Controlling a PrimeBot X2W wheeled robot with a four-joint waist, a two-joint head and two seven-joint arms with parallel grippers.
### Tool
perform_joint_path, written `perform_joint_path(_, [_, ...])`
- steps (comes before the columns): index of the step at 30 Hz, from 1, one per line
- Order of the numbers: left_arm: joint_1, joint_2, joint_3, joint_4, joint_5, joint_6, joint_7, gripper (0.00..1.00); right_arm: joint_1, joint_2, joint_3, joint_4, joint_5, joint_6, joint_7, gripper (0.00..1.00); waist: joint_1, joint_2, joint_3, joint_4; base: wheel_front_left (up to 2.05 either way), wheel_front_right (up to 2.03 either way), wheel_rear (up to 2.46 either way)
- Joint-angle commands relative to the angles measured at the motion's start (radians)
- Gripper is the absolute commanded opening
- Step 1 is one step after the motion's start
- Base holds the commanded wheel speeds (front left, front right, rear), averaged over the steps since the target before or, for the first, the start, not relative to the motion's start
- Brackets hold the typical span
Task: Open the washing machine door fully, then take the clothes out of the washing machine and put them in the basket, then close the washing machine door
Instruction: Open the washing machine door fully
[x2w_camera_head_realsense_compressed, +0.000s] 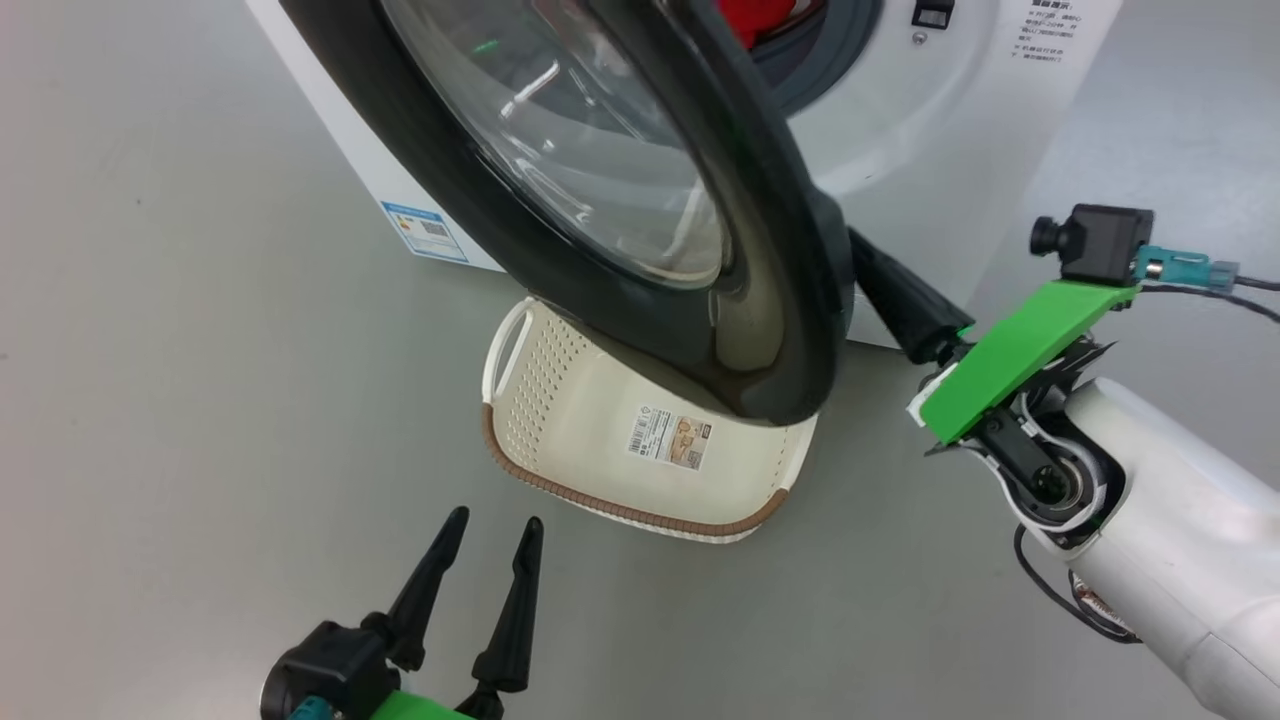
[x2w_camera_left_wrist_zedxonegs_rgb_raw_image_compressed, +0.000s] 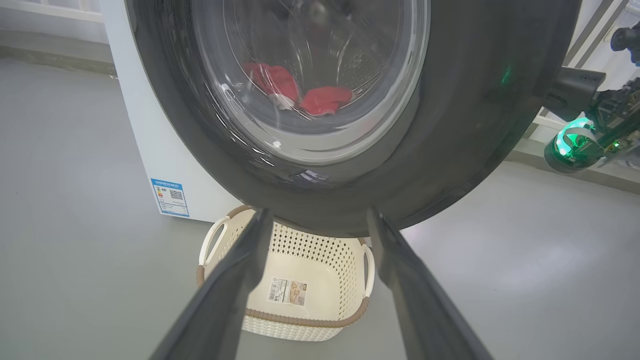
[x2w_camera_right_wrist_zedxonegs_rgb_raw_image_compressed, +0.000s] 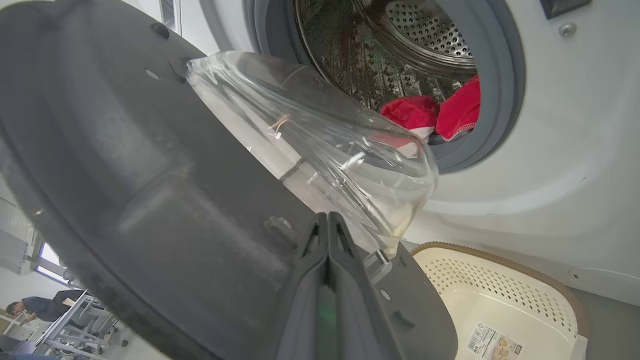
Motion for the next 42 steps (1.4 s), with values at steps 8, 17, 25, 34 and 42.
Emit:
perform_joint_path(8, [-0.002,0.008,0.031,-0.024,-0.002,0.008,-0.012,1.00,0.012,0.002,0.064,-0.063,0.048,0.007,0.022,0.00,0.0000,-0.0001,-0.032,0.019,0.00,0.00,0.00])
perform_joint_path(17, [0.024,0.008,0.036,-0.023,0.006,0.010,-0.012,1.00,0.033,0.000,0.105,-0.093,0.071,0.007,0.038,0.00,0.0000,-0.0001,-0.066,0.044,0.00,0.00,0.00])
perform_joint_path(25, [0.048,0.008,0.040,-0.026,0.012,0.013,-0.012,1.00,0.051,0.007,0.140,-0.110,0.083,0.007,0.058,0.00,0.0000,-0.0001,-0.096,0.087,0.00,0.00,0.00])
perform_joint_path(34, [0.081,0.008,0.045,-0.031,0.022,0.018,-0.012,1.00,0.071,0.023,0.159,-0.121,0.094,0.007,0.061,0.00,0.0000,-0.0001,-0.135,0.151,0.00,0.00,0.00])
perform_joint_path(42, [0.107,0.008,0.065,-0.041,0.029,0.024,-0.012,1.00,0.071,0.055,0.181,-0.123,0.093,0.007,0.076,0.00,0.0000,-0.0001,-0.152,0.182,0.00,0.00,0.00])
